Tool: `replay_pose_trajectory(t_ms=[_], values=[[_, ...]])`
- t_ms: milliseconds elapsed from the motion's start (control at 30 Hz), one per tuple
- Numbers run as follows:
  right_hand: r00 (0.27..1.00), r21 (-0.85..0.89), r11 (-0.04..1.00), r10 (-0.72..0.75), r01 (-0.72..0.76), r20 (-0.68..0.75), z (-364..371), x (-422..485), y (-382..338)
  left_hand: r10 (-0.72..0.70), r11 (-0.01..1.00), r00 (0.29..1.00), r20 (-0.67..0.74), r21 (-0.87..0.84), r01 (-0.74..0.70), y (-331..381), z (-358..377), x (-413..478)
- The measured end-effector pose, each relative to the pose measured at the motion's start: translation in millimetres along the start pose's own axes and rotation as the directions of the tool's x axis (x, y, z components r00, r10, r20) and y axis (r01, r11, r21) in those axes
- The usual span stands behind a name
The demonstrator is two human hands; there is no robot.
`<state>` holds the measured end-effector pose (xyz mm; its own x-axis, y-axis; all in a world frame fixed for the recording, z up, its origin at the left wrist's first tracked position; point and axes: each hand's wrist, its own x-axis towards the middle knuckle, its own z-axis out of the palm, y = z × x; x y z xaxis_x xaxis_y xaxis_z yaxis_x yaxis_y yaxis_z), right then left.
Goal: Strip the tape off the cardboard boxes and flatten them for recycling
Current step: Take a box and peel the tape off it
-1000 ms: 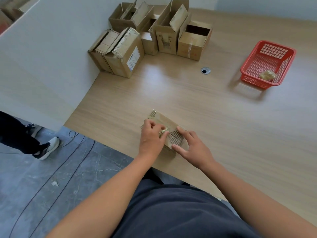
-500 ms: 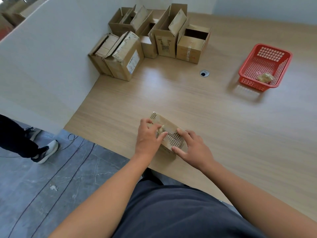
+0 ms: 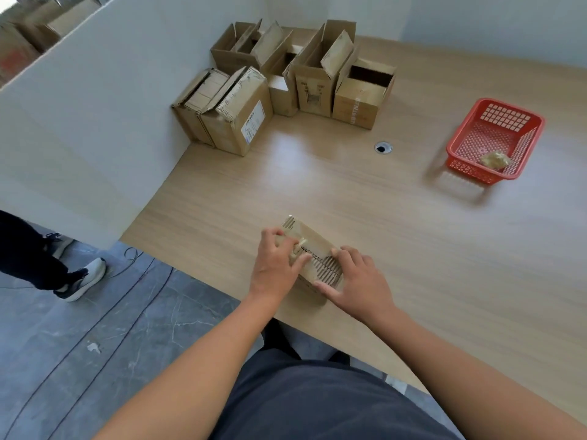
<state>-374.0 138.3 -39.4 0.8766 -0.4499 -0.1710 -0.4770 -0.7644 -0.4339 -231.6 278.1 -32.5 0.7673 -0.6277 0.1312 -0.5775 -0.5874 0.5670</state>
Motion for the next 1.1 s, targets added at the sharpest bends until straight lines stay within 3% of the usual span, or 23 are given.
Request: replay_pose_trajectory(t_ms=[133, 200, 333, 467, 667, 767, 967, 1100], values=[[1.0, 0.057, 0.998, 0.021, -0.02, -0.011, 3, 0, 0, -0.213, 0.972, 0.977, -0.016, -0.11, 0.21, 2, 2, 10], [0.999, 0.088, 0.996, 0.027, -0.025, -0.02, 3, 0, -2, -0.179, 0.981, 0.983, -0.028, -0.085, 0.176, 2, 0, 12], [1.0, 0.045, 0.999, 0.006, -0.005, -0.022, 4, 1, -6, 0.022, 0.996, 0.998, -0.067, 0.084, -0.016, -4, -3, 3], [0.999, -0.019, 1.0, -0.009, 0.008, -0.039, 5, 11, -18, 0.036, 0.997, 0.999, -0.014, 0.069, -0.035, -7, -5, 6], [0.999, -0.02, 1.0, 0.025, -0.024, 0.036, 8, 24, -31, -0.2, 0.974, 0.979, 0.033, -0.1, 0.202, -14, -8, 26], [0.994, -0.009, 0.997, 0.072, -0.071, 0.078, 8, 31, -35, -0.111, 0.993, 0.993, 0.051, -0.037, 0.113, -16, -14, 37], [0.988, -0.01, 0.989, 0.145, -0.144, 0.054, 17, 34, -47, 0.17, 0.983, 0.984, -0.051, 0.078, -0.166, -32, -22, 37], [0.977, -0.02, 0.977, 0.213, -0.213, 0.017, 23, 40, -60, 0.16, 0.987, 0.984, 0.072, -0.026, -0.159, -40, -26, 46]])
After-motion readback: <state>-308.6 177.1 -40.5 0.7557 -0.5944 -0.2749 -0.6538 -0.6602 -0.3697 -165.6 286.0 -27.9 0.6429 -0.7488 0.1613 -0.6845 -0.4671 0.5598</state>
